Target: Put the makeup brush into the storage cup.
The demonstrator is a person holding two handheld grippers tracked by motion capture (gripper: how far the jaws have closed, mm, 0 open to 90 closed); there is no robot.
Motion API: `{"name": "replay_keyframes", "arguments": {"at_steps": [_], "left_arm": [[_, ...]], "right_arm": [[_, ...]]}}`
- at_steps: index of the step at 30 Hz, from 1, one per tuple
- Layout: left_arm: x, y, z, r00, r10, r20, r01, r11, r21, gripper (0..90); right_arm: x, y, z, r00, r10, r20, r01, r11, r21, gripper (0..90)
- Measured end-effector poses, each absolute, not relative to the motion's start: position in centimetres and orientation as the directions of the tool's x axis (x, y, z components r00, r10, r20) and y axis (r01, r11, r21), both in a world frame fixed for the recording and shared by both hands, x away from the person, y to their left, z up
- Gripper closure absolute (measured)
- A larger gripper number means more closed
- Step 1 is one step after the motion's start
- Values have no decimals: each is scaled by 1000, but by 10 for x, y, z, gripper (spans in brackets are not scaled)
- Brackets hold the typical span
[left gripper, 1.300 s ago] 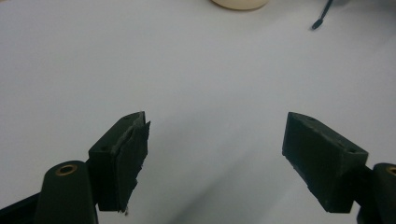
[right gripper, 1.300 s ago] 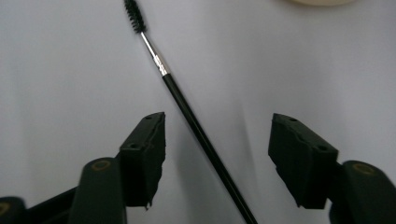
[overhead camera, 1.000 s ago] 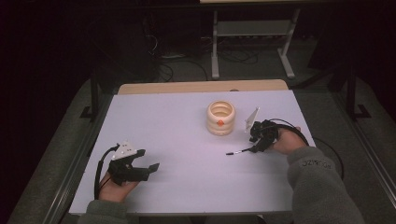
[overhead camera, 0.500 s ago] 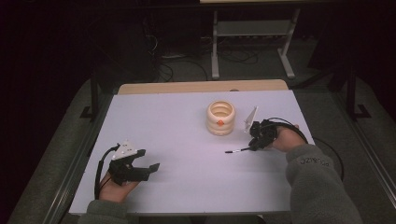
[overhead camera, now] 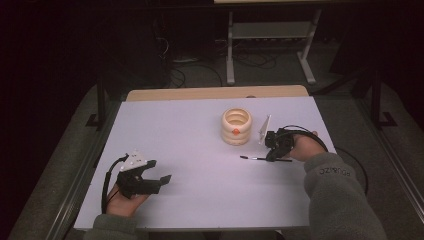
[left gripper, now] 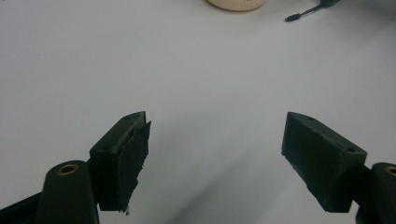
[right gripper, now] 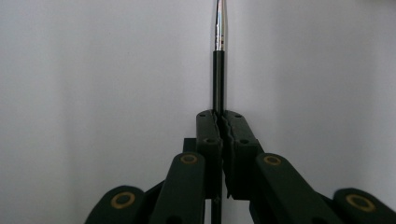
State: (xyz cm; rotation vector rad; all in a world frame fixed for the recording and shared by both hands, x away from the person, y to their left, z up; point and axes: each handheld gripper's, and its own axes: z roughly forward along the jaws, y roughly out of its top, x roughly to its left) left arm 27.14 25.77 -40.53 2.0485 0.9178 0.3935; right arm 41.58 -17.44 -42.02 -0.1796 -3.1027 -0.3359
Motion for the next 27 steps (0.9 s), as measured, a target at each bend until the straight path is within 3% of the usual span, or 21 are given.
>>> {"name": "replay_keyframes", "arguments": {"at_steps": [11,17,27], "left_arm": [[271,259,-405,676,734,-57,470,-371,801,224],[271,259,-405,678,733,-54,468,-374,801,224],[270,260,-404,680,731,-50,468,-380,798,226]], "right_arm": [[412,-179,-418,-993,119,28,122,967,222,851],[404,-187,-407,-992,124,19,124,951,282,851],[368,-200,-397,-996,91,15,91,945,313,851]]}}
